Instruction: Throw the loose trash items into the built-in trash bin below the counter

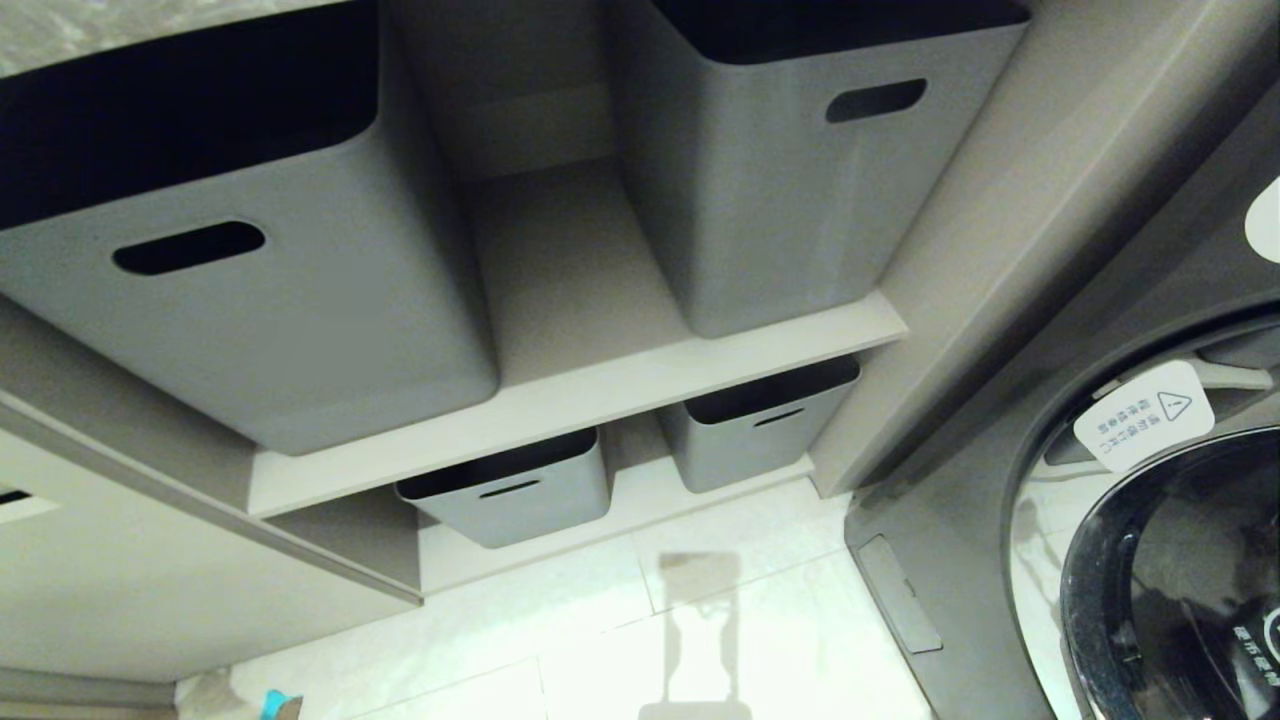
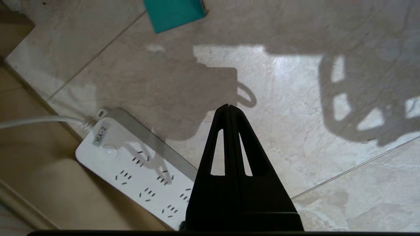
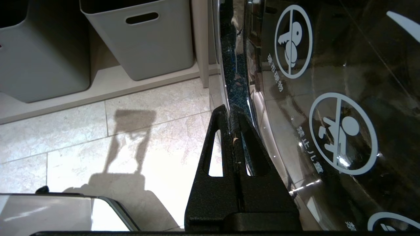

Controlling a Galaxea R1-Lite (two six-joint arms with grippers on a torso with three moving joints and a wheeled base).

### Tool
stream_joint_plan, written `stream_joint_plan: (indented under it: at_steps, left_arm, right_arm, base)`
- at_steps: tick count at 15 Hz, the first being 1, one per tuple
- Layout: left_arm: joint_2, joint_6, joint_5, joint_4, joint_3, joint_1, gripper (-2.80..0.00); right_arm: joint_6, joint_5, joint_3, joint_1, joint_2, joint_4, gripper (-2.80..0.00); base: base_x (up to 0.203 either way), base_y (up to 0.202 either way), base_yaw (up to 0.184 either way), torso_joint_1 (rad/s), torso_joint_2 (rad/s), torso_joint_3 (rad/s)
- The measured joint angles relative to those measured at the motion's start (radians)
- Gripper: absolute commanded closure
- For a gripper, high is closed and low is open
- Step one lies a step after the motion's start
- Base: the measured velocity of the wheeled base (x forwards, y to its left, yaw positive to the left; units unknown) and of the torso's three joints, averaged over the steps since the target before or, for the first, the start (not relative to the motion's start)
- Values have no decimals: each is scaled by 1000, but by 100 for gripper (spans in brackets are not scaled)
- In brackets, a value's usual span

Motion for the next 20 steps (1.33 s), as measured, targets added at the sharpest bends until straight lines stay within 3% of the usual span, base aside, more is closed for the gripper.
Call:
stream_joint_plan:
  at_steps: [7,10,14,19,20]
  left_arm:
    - [15,-31,-36,-9,-7,-54,0]
    - [18,-99,-46,-11,-32,-92,0]
    - [19,-112,-47,-7,-66,-120,0]
    - [21,-184,-47,-11,-131,-174,0]
    - [22,-199,-47,-10,-142,-187,-280]
  right_arm:
    - [0,0,0,0,0,0,0]
    - [0,0,0,0,0,0,0]
    - [0,0,0,0,0,0,0]
    - [0,0,0,0,0,0,0]
    - [0,0,0,0,0,0,0]
  base:
    - [0,0,0,0,0,0]
    - [0,0,0,0,0,0]
    - [0,0,0,0,0,0]
    - [0,0,0,0,0,0]
    - [0,0,0,0,0,0]
